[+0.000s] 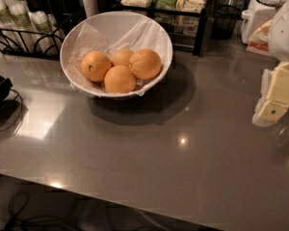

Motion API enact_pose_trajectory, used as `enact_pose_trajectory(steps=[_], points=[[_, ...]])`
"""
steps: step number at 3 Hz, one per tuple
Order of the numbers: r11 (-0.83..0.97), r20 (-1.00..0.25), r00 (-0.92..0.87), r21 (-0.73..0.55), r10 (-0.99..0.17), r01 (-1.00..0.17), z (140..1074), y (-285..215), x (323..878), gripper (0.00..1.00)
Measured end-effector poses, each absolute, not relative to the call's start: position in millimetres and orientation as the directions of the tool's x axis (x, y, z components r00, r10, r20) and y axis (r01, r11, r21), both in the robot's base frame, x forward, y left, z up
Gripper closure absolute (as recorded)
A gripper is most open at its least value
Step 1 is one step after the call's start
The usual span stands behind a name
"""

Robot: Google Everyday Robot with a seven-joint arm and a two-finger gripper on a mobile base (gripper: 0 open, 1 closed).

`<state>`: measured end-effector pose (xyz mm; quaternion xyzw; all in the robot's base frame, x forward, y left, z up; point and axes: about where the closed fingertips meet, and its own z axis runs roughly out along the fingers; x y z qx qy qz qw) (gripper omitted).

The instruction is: Pick orange from white bowl

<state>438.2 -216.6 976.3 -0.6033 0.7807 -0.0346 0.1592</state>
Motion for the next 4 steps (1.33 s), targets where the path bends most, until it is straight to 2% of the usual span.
enact_pose_trajectory(steps=[1,3,4], points=[[0.269,-0.207,-0.221,-0.246,-0.953,-0.931,976,-216,438,0.0],[0.157,-0.277,-0.089,-0.234,-0.957,-0.96,982,-157,475,0.0],[0.157,-0.277,-0.089,-0.234,-0.957,-0.96,982,-157,475,0.0]])
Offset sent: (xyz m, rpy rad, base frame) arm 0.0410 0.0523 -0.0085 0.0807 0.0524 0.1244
